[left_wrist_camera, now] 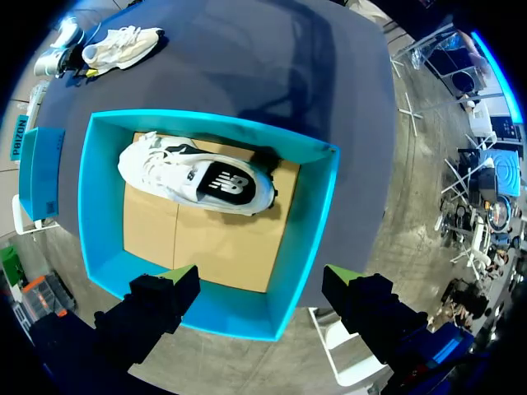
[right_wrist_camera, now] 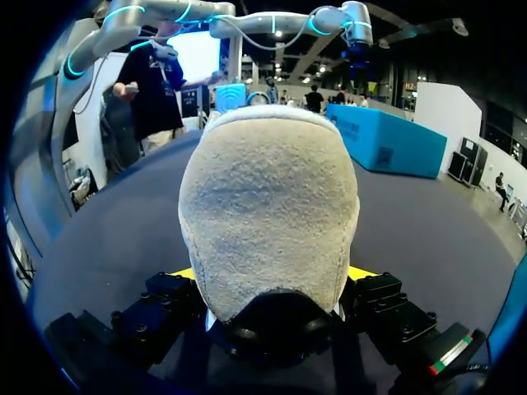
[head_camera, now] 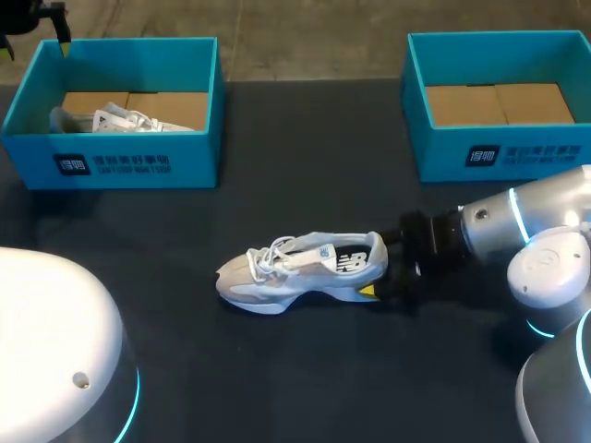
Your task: Take the shoe out of the shoebox, open the shoe tongue, remove and reinsert the insole, then place the shoe into the shoebox
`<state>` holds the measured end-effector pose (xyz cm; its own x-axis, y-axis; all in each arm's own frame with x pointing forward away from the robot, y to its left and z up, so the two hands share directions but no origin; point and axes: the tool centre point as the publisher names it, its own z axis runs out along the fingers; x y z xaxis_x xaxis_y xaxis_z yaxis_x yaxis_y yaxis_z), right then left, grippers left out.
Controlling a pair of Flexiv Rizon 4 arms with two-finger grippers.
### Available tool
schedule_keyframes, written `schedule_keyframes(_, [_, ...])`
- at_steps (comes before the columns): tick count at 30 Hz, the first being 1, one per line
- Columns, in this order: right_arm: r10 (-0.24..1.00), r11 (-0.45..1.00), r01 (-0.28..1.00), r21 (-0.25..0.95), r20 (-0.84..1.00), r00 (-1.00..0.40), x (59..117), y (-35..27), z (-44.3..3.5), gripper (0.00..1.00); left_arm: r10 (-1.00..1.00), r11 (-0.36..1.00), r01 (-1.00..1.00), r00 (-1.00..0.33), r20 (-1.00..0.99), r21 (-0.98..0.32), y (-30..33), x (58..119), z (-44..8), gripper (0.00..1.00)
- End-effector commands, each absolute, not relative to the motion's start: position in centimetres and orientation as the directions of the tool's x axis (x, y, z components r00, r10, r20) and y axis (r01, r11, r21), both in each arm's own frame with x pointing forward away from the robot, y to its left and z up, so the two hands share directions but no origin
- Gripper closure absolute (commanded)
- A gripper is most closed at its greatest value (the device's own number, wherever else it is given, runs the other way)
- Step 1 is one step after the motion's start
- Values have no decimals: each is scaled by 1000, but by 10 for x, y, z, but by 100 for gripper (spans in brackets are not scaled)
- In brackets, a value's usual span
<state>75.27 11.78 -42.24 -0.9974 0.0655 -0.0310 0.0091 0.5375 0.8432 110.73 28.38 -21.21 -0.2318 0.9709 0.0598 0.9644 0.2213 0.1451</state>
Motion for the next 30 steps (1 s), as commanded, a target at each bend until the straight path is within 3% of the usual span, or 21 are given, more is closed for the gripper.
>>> schedule_keyframes(1, [67, 539, 10, 842, -31, -997, 754, 120, -423, 100, 971, 220, 965, -231, 61, 145, 284, 1107, -212, 0])
schedule_keyframes(10, [67, 539, 10, 842, -31, -997, 754, 120, -423, 100, 972, 218, 964, -228, 56, 152, 280, 1102, -210, 0])
schedule_keyframes(21, [67, 539, 10, 842, -31, -997, 754, 120, -423, 100, 935, 350, 932, -354, 28, 93, 247, 1054, -196, 0])
schedule_keyframes(25, [67, 539, 10, 842, -31, -997, 754, 120, -423, 100, 893, 447, 891, -450, 24, 80, 236, 1034, -194, 0])
schedule_keyframes(30, [67, 539, 10, 842, -31, -997, 754, 120, -423, 100, 726, 685, 725, -688, 20, 71, 221, 1000, -186, 0])
